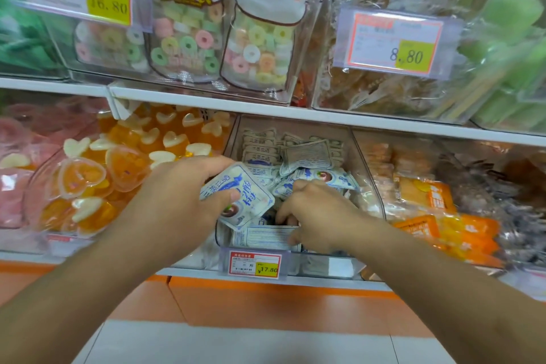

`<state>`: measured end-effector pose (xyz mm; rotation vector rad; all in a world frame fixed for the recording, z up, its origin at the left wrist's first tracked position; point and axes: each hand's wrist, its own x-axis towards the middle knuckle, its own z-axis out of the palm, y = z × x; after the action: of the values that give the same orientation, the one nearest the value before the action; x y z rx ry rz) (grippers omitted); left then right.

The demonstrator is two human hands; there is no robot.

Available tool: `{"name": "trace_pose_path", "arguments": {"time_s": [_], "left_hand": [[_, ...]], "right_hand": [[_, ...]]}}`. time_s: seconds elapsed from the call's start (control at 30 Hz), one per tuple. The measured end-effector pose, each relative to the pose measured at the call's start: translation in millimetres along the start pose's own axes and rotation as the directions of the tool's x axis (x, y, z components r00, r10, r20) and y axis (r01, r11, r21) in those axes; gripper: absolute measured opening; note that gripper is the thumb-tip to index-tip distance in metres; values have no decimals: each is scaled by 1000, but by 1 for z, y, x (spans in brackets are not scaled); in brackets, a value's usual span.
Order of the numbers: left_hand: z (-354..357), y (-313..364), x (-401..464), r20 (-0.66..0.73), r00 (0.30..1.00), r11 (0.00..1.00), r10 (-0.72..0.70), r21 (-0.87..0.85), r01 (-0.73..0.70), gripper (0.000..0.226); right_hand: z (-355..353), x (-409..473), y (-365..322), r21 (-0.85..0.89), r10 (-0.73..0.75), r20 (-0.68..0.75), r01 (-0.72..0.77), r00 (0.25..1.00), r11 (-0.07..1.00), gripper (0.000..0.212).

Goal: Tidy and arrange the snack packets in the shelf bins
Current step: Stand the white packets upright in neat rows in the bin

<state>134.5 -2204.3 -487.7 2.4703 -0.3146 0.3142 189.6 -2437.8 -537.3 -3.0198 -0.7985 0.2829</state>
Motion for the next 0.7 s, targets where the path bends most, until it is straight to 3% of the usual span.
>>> {"name": "trace_pose_path", "arguments": {"time_s": [0.13,0.27,0.33,0.47,0.7], "left_hand": [[1,-5,3,-70,997,1000,-19,-10,18,13],[4,-2,6,-78,996,999,-40,-20,39,11],[8,0,7,-62,997,996,-56,-76,51,10],[15,8,5,44,994,956,-101,-272,110,15],[30,25,0,101,991,928,-92,-352,122,15]], "right_hand": [[-2,-10,10,372,47,-75,-16,996,928,12],[-22,-29,16,722,126,-196,56,972,690,7],[-31,-40,15,795,162,-236,95,958,600,9],[-41,-48,6,843,259,-218,47,941,536,8],[-51,-47,-14,943,556,-99,-100,825,316,14]]}}
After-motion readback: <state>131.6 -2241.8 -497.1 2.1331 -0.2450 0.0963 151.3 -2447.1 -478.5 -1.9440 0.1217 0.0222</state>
